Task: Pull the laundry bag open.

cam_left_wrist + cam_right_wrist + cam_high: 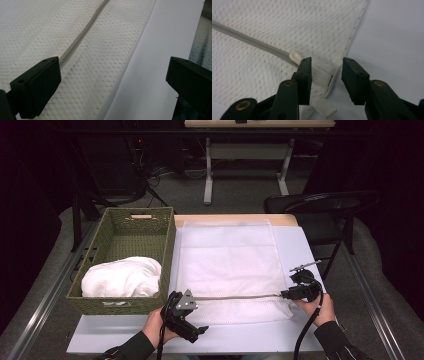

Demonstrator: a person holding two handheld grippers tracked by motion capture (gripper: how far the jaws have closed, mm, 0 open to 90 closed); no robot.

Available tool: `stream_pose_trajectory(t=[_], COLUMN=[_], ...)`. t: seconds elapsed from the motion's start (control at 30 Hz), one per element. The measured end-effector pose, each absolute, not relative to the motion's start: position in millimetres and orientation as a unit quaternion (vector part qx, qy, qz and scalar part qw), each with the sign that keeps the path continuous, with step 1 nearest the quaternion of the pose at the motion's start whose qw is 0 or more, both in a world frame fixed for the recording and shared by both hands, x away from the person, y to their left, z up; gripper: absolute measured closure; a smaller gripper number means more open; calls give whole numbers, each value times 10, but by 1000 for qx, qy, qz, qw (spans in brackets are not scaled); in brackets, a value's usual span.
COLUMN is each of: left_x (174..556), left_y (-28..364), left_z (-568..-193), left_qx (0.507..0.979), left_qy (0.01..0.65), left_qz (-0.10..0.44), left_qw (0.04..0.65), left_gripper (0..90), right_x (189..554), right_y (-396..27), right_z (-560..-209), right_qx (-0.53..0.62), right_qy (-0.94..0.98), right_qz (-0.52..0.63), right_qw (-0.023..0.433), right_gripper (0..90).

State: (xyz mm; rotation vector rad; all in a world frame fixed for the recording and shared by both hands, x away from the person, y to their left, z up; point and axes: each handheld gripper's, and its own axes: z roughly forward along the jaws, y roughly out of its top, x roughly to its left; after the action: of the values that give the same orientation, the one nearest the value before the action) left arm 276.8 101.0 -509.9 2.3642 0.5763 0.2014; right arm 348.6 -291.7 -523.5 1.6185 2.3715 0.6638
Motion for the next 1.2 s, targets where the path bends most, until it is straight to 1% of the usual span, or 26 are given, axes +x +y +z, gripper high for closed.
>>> stream_pose_trajectory(t=[0.1,0.4,0.47,0.53,0.83,0.9,1.07,1.2], left_x=[2753,2744,2742,2742,2745,2749,2741,2745], left_y=[1010,1010,1010,1013,1006,1010,1002,998], left_z=[-5107,-5119,-5117,-5115,-5129,-5133,-5132,-5134], left_qx=[910,911,911,911,911,909,910,909], left_qy=[222,222,222,221,222,224,222,218], left_qz=[79,81,83,83,82,78,78,77], left_qw=[342,338,338,339,338,343,341,346], left_gripper=[0,0,0,0,0,0,2,3], right_x=[3506,3534,3525,3516,3534,3540,3506,3490], right_y=[-2888,-2927,-2918,-2909,-2865,-2852,-2819,-2837], right_z=[-5282,-5336,-5344,-5348,-5337,-5333,-5333,-5345], right_qx=[545,564,562,560,564,567,564,554], right_qy=[806,794,796,796,798,796,796,800], right_qz=[212,215,208,208,192,189,193,206], right_qw=[94,73,88,96,98,97,103,104], right_gripper=[647,638,709,712,731,744,821,848])
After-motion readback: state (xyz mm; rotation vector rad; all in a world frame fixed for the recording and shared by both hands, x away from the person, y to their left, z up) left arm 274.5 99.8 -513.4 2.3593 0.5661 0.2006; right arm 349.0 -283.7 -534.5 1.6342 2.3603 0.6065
